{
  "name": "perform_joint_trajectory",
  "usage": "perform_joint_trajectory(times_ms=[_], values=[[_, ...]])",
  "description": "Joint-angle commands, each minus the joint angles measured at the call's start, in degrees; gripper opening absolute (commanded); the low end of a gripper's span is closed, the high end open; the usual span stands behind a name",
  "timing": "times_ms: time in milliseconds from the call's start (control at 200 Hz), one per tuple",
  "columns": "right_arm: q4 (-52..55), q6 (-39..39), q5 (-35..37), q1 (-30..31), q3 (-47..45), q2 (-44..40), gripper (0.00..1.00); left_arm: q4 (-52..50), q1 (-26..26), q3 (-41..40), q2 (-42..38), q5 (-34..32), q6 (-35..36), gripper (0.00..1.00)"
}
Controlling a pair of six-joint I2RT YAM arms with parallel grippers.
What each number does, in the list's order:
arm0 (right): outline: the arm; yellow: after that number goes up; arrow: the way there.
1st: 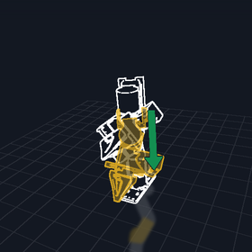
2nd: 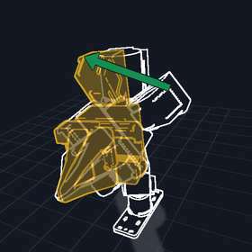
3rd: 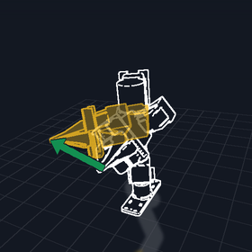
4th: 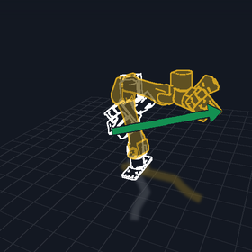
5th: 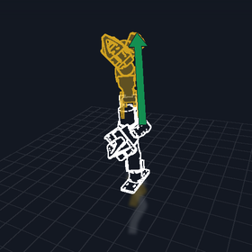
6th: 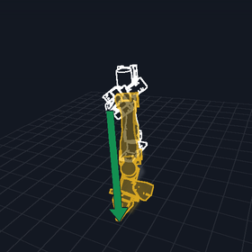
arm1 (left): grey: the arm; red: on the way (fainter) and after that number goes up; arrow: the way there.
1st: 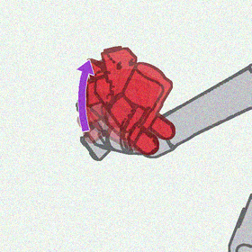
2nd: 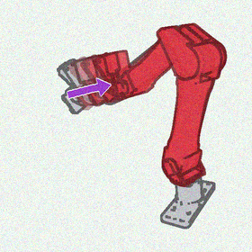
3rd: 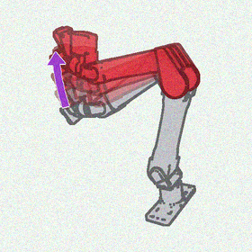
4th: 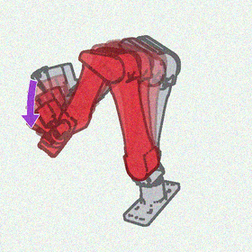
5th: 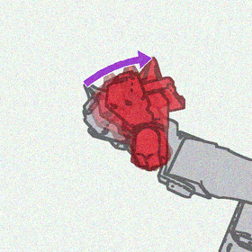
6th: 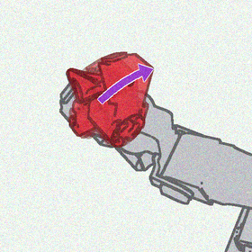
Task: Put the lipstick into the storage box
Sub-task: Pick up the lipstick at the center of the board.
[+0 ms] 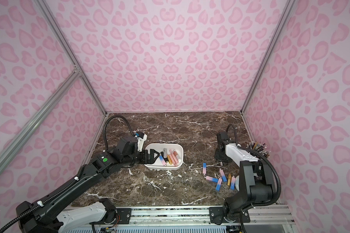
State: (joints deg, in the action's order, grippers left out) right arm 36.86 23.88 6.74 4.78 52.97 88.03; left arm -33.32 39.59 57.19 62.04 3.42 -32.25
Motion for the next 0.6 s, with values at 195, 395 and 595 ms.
perform_joint_trajectory(times_ms=[195, 395, 595], values=[[6.2, 5.2, 3.0, 14.2, 12.4, 1.2, 0.2, -2.0, -0.2, 1.9, -1.4, -2.1, 1.5, 0.98], [7.0, 8.6, 2.8, 27.7, 22.7, 8.1, 0.2, -4.3, -0.2, 0.7, -5.2, -4.2, 0.8, 0.97], [9.0, 8.6, 2.8, 37.8, 34.8, 18.9, 0.2, -7.3, -0.2, -1.6, -11.5, -7.0, -0.2, 0.98]])
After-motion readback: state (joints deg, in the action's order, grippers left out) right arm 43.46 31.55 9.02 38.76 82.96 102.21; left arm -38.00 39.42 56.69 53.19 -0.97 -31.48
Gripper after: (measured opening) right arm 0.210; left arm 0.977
